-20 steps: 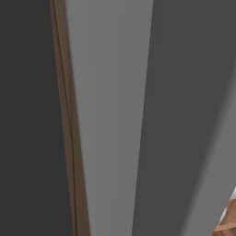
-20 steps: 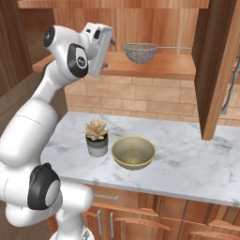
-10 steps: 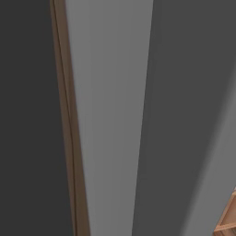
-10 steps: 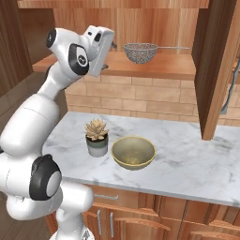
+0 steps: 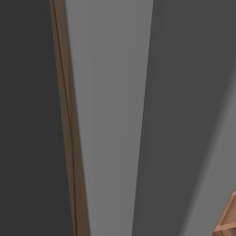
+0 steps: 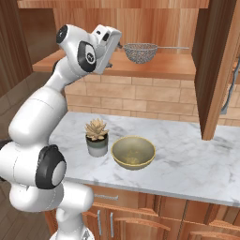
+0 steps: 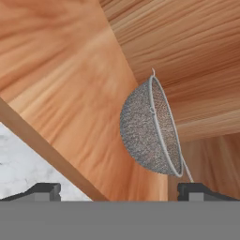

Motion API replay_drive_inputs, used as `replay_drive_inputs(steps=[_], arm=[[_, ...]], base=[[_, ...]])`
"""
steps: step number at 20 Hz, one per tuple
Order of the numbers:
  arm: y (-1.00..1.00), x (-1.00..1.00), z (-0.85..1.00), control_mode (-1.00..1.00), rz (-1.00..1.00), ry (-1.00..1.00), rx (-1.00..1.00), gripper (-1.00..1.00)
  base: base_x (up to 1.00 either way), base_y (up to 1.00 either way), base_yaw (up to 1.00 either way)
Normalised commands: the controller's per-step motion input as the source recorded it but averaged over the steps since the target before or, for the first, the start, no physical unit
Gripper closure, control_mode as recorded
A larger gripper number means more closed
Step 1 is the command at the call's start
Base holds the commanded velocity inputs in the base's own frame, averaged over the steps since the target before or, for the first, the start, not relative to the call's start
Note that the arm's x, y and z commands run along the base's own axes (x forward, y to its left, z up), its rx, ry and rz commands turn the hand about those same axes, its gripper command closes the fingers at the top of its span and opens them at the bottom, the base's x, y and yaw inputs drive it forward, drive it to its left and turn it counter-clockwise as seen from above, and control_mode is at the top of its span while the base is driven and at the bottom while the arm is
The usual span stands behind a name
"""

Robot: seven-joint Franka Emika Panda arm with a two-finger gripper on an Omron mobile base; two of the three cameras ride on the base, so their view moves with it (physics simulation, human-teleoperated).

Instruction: Open the cabinet and setup a tea strainer by placing it in the bowl upright.

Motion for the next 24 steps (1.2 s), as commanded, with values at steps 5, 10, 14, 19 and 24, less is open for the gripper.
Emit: replay_drive_inputs(steps=[5, 10, 14, 19, 24], arm=[[-0.08, 0.24, -0.01, -1.0, 0.0, 0.0, 0.02, -1.0], [0.0, 0.35, 0.0, -1.0, 0.0, 0.0, 0.0, -1.0], [0.0, 0.41, 0.0, -1.0, 0.0, 0.02, 0.0, -1.0], [-0.03, 0.38, 0.0, -1.0, 0.0, 0.05, 0.0, -1.0], [-0.07, 0.34, 0.0, -1.0, 0.0, 0.05, 0.0, -1.0]], base=[[0.0, 0.0, 0.0], [0.0, 0.0, 0.0], [0.0, 0.0, 0.0], [0.0, 0.0, 0.0], [0.0, 0.0, 0.0]])
